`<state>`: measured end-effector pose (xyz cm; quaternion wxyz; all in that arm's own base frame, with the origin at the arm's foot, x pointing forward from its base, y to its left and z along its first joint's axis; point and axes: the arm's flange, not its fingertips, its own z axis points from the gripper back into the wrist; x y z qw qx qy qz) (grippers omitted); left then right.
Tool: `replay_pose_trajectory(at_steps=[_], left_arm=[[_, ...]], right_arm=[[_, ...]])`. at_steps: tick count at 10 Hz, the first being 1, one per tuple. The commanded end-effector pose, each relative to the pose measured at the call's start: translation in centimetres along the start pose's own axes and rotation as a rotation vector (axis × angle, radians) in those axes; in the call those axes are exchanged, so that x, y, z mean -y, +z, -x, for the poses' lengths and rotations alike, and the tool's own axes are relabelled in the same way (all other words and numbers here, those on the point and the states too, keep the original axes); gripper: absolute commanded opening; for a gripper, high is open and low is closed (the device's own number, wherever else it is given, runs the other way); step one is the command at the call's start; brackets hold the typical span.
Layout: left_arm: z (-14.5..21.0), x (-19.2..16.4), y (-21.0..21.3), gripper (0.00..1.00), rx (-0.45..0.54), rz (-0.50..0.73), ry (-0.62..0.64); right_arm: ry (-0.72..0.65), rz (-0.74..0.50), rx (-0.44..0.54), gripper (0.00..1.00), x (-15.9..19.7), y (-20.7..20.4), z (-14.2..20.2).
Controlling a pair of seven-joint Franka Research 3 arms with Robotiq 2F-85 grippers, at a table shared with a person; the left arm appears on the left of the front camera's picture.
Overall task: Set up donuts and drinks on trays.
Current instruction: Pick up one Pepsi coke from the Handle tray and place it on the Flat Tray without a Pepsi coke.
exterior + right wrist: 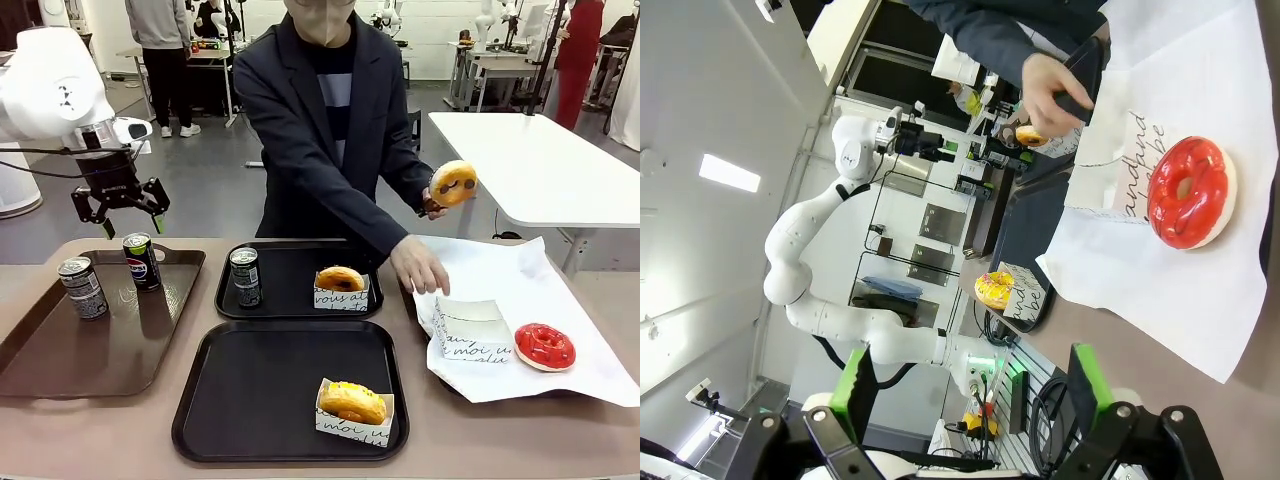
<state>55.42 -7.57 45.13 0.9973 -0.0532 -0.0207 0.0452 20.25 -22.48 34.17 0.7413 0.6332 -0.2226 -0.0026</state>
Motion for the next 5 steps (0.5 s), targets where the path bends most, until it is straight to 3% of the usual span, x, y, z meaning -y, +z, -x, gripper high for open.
replay_pose_trajectory(at_steps=[1, 5], left_arm=[[-3.3, -0.2, 0.3, 1.0, -0.059, -0.029, 0.073], [-4.5, -0.2, -0.8, 1.0, -0.093, -0.062, 0.048]], right_arm=[[0.014, -0.01, 0.002, 1.0, -0.1, 0.0, 0.2], [0.014, -0.01, 0.002, 1.0, -0.1, 0.0, 0.2]])
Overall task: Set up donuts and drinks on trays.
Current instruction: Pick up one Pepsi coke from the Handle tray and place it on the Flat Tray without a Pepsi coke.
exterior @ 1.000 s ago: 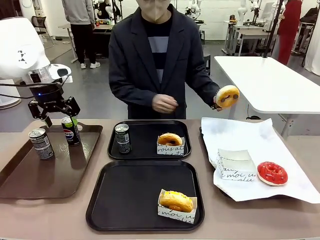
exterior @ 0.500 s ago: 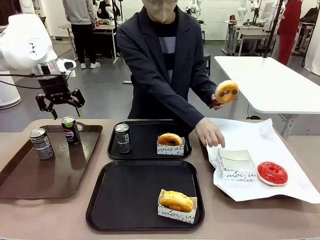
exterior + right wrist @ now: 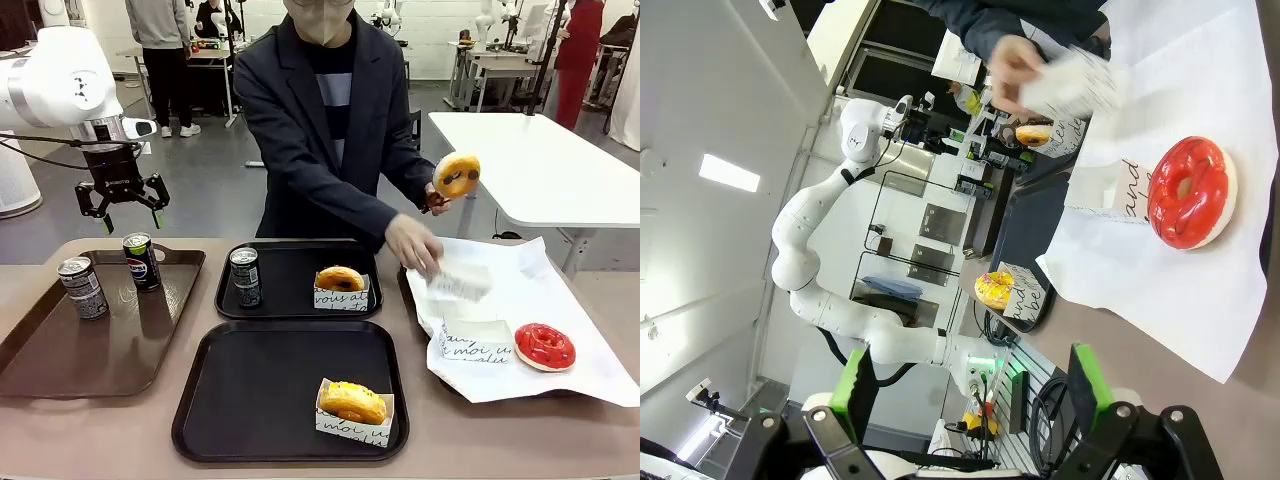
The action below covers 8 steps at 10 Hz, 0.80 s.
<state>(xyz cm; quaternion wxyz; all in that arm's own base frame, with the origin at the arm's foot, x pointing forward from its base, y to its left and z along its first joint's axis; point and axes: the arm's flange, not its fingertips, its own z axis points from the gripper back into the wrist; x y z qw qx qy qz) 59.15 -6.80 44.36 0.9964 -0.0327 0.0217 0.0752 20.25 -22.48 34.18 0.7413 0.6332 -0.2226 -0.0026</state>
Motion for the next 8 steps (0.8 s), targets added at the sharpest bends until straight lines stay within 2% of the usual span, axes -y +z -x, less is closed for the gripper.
replay_pose_trajectory(at_steps=[1, 4, 8], left_arm=[[-1.2, 0.6, -0.9, 1.0, -0.017, -0.017, -0.038], [-1.8, 0.6, -3.2, 1.0, -0.001, -0.025, -0.079], [-1.4, 0.7, -4.3, 1.0, 0.017, -0.074, -0.108]], right_arm=[[0.014, -0.01, 0.002, 1.0, -0.1, 0.0, 0.2], [0.014, -0.01, 0.002, 1.0, -0.1, 0.0, 0.2], [0.014, -0.01, 0.002, 1.0, -0.1, 0.0, 0.2]])
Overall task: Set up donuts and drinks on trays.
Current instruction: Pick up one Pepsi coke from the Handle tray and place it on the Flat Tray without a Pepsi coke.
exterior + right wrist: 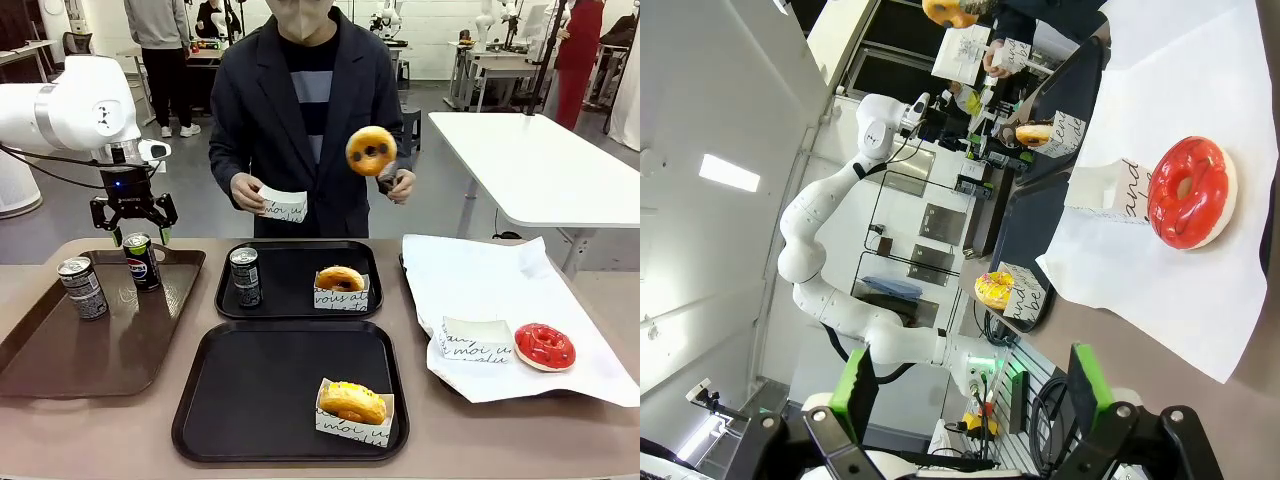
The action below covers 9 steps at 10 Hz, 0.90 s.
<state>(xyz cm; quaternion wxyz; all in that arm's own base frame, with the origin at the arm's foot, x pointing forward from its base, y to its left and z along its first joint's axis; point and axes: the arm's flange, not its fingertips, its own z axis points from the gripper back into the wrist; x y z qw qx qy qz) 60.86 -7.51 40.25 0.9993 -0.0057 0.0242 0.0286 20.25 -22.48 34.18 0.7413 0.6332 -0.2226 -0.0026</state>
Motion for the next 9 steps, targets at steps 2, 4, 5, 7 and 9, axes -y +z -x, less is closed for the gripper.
replay_pose_trajectory(at_steps=[2, 4, 5, 7, 9], left_arm=[[1.1, 0.4, -0.8, 1.0, 0.014, -0.009, -0.033], [2.1, 0.7, -1.4, 1.0, 0.028, -0.004, -0.03], [2.5, 0.7, -1.8, 1.0, 0.035, -0.013, -0.02], [2.8, 0.5, -2.2, 1.0, 0.046, -0.017, -0.011], [2.7, 0.3, -2.5, 1.0, 0.06, -0.026, 0.004]], right_arm=[[0.014, -0.01, 0.002, 1.0, -0.1, 0.0, 0.2], [0.014, -0.01, 0.002, 1.0, -0.1, 0.0, 0.2], [0.014, -0.01, 0.002, 1.0, -0.1, 0.0, 0.2], [0.014, -0.01, 0.002, 1.0, -0.1, 0.0, 0.2], [0.014, -0.01, 0.002, 1.0, -0.1, 0.0, 0.2]])
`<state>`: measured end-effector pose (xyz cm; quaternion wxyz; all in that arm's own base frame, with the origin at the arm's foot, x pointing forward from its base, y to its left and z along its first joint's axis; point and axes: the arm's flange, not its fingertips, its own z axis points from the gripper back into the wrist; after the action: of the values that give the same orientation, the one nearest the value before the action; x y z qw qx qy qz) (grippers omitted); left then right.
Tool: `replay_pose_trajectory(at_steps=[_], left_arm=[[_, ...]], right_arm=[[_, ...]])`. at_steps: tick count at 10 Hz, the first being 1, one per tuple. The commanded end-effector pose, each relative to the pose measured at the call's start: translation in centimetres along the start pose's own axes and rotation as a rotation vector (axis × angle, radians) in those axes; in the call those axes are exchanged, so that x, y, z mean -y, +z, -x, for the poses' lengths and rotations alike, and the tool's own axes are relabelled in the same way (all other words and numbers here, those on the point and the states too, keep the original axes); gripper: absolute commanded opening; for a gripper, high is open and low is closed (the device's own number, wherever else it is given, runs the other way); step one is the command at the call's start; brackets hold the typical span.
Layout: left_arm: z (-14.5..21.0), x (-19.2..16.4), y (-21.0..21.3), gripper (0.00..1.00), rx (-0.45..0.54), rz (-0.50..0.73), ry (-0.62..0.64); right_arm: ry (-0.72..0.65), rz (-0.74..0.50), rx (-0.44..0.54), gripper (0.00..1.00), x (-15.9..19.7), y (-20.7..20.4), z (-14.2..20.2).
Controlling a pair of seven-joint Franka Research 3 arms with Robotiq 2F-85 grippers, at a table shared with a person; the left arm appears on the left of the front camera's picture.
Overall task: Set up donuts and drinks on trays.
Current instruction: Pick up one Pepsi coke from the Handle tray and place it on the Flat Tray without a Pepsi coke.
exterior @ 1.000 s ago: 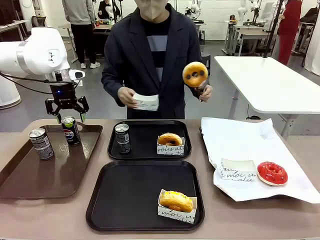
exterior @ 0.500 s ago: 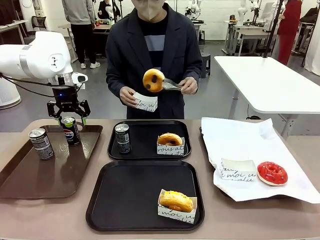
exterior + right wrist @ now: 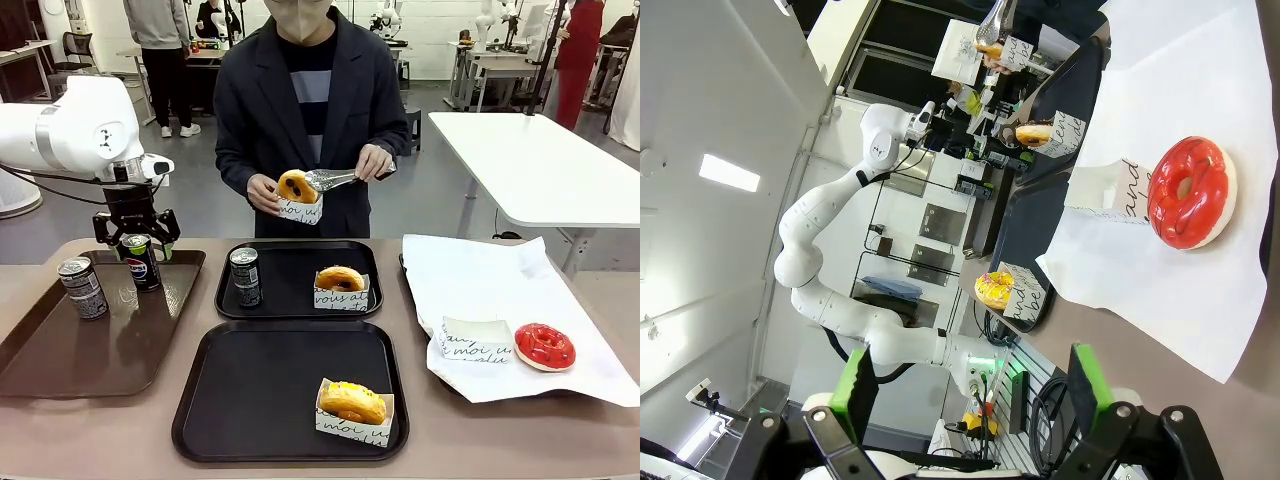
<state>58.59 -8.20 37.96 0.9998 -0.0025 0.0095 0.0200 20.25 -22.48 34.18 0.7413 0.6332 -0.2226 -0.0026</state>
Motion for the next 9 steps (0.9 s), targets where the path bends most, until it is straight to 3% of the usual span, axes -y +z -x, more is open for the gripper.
replay_pose_trajectory(at_steps=[1, 4, 7, 8, 9], left_arm=[[-0.02, -0.6, -0.22, 1.0, 0.028, -0.013, 0.037], [-0.2, -0.77, -0.54, 1.0, 0.019, -0.008, 0.017], [0.36, -0.59, -0.13, 0.09, 0.016, 0.001, -0.005], [0.45, -0.74, 0.05, 0.0, 0.016, 0.002, -0.003], [0.6, -0.81, 0.12, 0.0, 0.014, 0.005, -0.003]], right_arm=[[0.014, -0.01, 0.002, 1.0, -0.08, -0.04, 0.18], [0.014, -0.01, 0.002, 1.0, -0.08, -0.04, 0.18], [0.014, -0.01, 0.002, 1.0, -0.08, -0.04, 0.18], [0.014, -0.01, 0.002, 1.0, -0.08, -0.04, 0.18], [0.014, -0.01, 0.002, 1.0, -0.08, -0.04, 0.18]])
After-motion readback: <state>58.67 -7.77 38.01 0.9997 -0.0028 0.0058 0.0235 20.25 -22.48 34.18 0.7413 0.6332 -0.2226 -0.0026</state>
